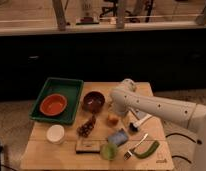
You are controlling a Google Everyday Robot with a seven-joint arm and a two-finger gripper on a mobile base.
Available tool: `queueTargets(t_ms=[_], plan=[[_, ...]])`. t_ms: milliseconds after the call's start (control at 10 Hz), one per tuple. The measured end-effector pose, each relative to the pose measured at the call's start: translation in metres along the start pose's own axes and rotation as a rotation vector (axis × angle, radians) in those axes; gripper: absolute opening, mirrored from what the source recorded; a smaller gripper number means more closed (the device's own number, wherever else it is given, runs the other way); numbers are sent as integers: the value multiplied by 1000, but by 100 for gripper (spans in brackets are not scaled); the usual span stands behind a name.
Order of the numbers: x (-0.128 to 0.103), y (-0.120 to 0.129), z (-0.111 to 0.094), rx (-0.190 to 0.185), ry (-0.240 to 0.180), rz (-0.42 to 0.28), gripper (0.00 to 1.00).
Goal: Place apple in paper cup
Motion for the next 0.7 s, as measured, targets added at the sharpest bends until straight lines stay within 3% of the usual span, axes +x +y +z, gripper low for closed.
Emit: queueTargets(t_ms=[300,600,700], plan=[[2,2,4,-6,-19,-6,80],[2,0,5,23,-52,-18,80],[1,-3,7,39,-81,-35,80]])
